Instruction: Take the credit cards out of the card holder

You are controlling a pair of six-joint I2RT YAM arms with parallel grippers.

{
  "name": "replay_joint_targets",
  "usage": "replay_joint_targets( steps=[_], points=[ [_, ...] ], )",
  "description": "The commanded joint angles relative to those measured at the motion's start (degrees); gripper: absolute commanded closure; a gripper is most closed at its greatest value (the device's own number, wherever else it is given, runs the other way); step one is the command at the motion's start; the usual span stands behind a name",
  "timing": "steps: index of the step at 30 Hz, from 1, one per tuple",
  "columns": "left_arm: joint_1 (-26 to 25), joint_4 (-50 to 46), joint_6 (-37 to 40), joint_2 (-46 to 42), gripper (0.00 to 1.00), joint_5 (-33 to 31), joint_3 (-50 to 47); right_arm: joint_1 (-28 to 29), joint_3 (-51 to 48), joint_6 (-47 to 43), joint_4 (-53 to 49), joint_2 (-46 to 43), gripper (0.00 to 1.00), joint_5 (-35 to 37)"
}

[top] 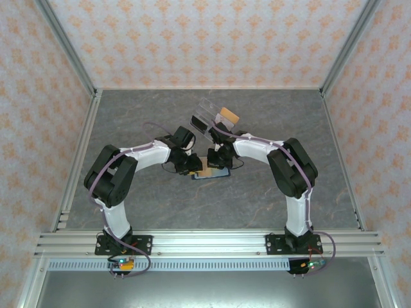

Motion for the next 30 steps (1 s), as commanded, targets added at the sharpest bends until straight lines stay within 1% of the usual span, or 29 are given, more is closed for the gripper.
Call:
replay_joint_targets(
  steps=[1,6,11,17,20,24,28,30],
  points=[
    [-0.58,6.0,-1.26,1.0,0.75,3.88,-0.36,-0.15,-2.48,0.13,-1.22,3.56,0.9,4.57],
    [-0.6,6.37,-1.59,0.54,0.77,3.73,-0.24,-0.14,-2.5,0.06,-1.21,3.4,0.9,4.55],
    [-0.55,4.86,-0.91,-0.28,0.79,2.12,0.14,-0.13,-2.58,0.01,-1.21,3.38,0.9,4.52],
    [-0.52,4.15,-0.33,-1.43,0.8,1.94,0.23,-0.15,-2.47,0.01,-1.26,3.19,0.91,4.61],
    [-0.55,1.19,0.59,-1.87,0.8,-0.63,1.0,-0.15,-2.52,0.06,-1.3,3.22,0.91,4.72],
    [-0.5,-2.95,1.42,-2.97,0.76,-5.2,1.74,-0.15,-2.48,0.05,-1.63,3.31,0.9,5.29],
    [-0.51,-1.56,0.91,-4.17,0.73,-3.62,1.03,-0.15,-2.37,0.05,-2.26,3.5,0.91,6.3],
    [-0.52,-0.26,0.69,-4.34,0.76,-2.45,0.68,-0.15,-2.21,0.05,-2.36,3.66,0.91,6.42]
  ],
)
